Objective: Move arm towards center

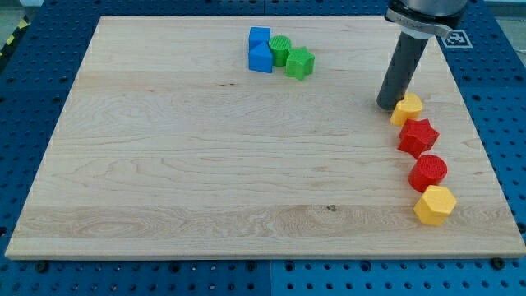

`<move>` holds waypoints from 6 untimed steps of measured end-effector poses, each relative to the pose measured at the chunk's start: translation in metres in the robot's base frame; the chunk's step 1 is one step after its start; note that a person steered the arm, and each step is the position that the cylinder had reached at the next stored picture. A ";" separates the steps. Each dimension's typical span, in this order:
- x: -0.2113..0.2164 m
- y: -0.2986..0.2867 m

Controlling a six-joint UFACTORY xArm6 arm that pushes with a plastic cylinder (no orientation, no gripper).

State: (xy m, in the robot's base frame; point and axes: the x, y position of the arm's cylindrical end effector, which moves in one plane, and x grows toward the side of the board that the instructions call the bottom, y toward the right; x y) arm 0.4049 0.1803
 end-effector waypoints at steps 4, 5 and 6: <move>-0.001 -0.092; -0.001 -0.093; -0.004 -0.093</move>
